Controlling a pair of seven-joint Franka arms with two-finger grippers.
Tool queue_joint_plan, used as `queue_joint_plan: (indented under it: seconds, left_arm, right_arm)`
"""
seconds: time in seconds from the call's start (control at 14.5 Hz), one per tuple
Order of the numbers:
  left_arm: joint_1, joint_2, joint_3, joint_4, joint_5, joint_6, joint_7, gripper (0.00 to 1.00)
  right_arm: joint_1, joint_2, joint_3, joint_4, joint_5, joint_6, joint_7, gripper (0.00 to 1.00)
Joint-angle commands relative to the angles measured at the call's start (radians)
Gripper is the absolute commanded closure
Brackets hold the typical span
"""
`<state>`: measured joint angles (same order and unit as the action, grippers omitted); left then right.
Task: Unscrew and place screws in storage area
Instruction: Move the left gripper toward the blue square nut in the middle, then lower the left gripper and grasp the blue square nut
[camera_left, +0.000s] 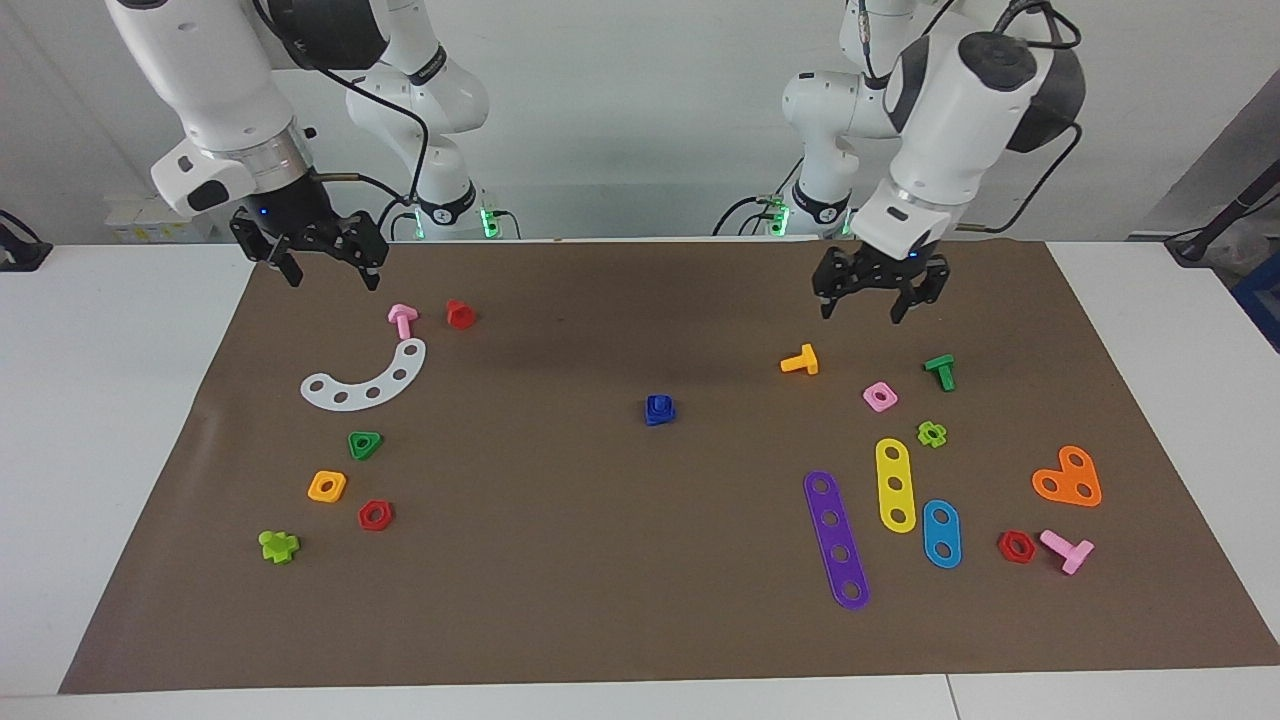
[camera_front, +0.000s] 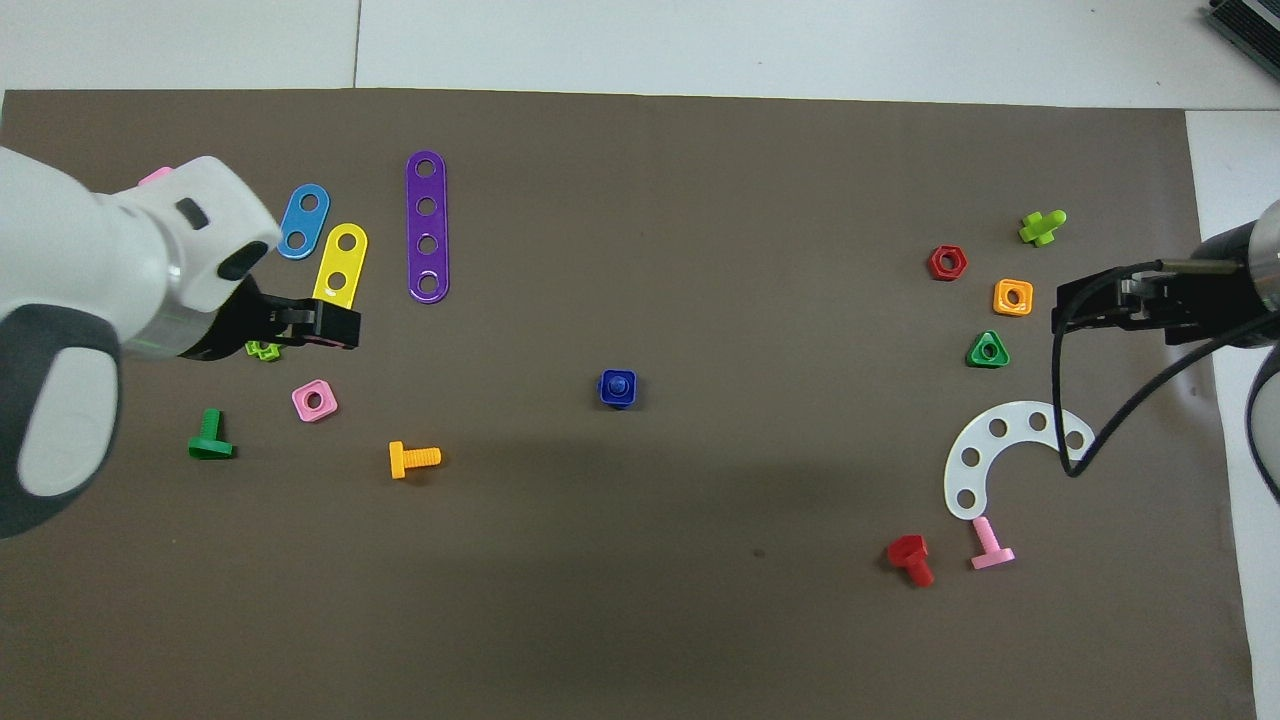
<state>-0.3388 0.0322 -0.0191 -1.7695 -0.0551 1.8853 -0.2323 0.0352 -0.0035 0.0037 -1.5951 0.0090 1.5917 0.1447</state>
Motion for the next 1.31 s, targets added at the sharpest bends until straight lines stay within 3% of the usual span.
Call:
queue_joint_plan:
  seconds: [0.0, 0.35, 0.62, 0.9, 1.25]
  left_arm:
    - [-0.124, 0.109, 0.018, 0.025, -0.011, 0.131, -0.161, 0.0]
    - [-0.264, 0.216, 0.018, 0.054, -0.012, 0.264, -0.311, 0.0]
    - [-0.33, 0.378, 0.024, 0.109, 0.018, 0.299, -0.332, 0.0]
    - [-0.33, 0.429, 0.025, 0.105, 0.046, 0.362, -0.332, 0.0]
    - [-0.319, 0.433, 0.021, 0.055, 0.121, 0.388, -0.315, 0.03]
  right_arm:
    - [-0.008, -0.024, 0.001, -0.028, 0.028, 0.014, -0.023, 0.0]
    - [-0.008, -0.024, 0.002, -0.028, 0.028, 0.014, -0.023, 0.0]
    - [-0.008, -0.024, 0.001, -0.028, 0.028, 0.014, -0.023, 0.0]
    - [-0.008, -0.024, 0.001, -0.028, 0.028, 0.014, -0.023, 0.0]
    - [-0.008, -0.024, 0.001, -0.028, 0.028, 0.014, -0.023, 0.0]
